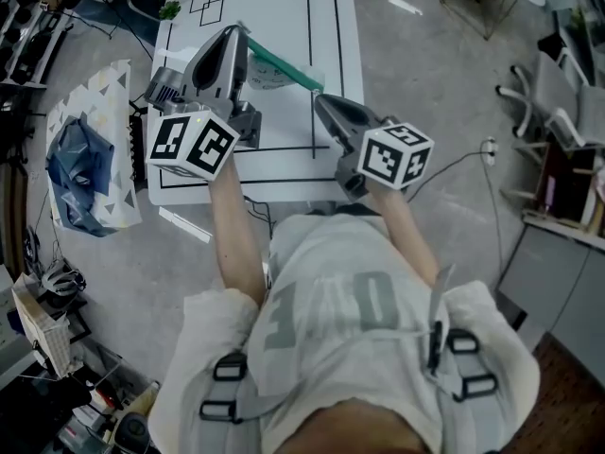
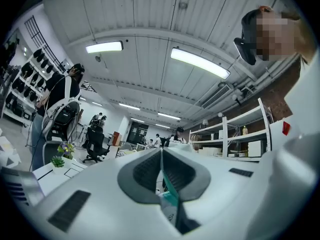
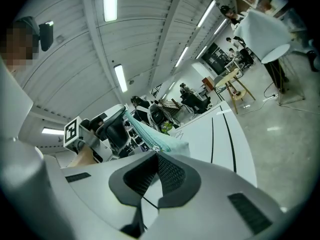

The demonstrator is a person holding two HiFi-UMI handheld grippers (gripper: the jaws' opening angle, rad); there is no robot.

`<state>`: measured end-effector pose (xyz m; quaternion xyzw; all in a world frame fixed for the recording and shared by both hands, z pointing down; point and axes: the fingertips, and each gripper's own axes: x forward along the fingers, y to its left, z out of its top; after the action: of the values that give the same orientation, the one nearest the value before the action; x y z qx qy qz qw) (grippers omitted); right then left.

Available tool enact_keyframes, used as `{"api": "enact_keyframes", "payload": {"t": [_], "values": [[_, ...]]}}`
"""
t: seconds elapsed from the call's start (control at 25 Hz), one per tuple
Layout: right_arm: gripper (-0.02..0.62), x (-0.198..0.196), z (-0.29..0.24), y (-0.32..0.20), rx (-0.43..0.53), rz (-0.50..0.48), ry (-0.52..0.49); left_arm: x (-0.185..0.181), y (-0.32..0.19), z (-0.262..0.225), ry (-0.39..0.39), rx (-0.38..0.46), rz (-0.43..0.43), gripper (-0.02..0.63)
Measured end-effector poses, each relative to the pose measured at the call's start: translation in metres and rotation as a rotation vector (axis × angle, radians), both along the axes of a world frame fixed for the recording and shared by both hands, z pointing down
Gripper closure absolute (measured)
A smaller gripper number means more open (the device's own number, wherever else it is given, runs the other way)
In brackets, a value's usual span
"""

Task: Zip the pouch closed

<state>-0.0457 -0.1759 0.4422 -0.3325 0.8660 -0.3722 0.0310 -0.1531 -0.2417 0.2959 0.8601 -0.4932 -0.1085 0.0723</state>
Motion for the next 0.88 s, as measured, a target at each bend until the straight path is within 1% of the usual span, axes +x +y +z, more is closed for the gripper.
{"api": "enact_keyframes", "payload": {"t": [0.16,0.28,0.36,0.48,0.56,0.64,0.72,0.8,0.88], "values": [[0.588,0.008,0.003,-0.007,0.019,0.031,0.048,-0.002,-0.006,0.012,0.007,-0.044,0.007,0.591],[0.588,0.015,-0.003,-0.021,0.055,0.058,0.079,-0.007,-0.013,0.015,0.001,-0.057,-0.003,0.591],[0.588,0.017,-0.009,-0.03,0.094,0.073,0.117,-0.009,-0.017,0.013,-0.009,-0.048,-0.012,0.591],[0.588,0.019,-0.018,-0.04,0.171,0.09,0.202,-0.011,-0.019,0.006,-0.034,-0.014,-0.02,0.591],[0.588,0.02,-0.02,-0.044,0.21,0.09,0.263,-0.012,-0.018,0.007,-0.06,-0.006,-0.023,0.591],[0.586,0.022,-0.011,-0.042,0.212,0.083,0.319,-0.015,-0.014,0.025,-0.088,-0.047,-0.038,0.591],[0.586,0.024,0.009,-0.033,0.173,0.065,0.354,-0.02,-0.004,0.058,-0.09,-0.127,-0.074,0.591],[0.586,0.025,0.035,-0.02,0.118,0.031,0.376,-0.026,0.012,0.095,-0.046,-0.22,-0.11,0.589],[0.586,0.025,0.059,-0.005,0.062,-0.003,0.385,-0.03,0.029,0.127,0.016,-0.298,-0.122,0.589]]}}
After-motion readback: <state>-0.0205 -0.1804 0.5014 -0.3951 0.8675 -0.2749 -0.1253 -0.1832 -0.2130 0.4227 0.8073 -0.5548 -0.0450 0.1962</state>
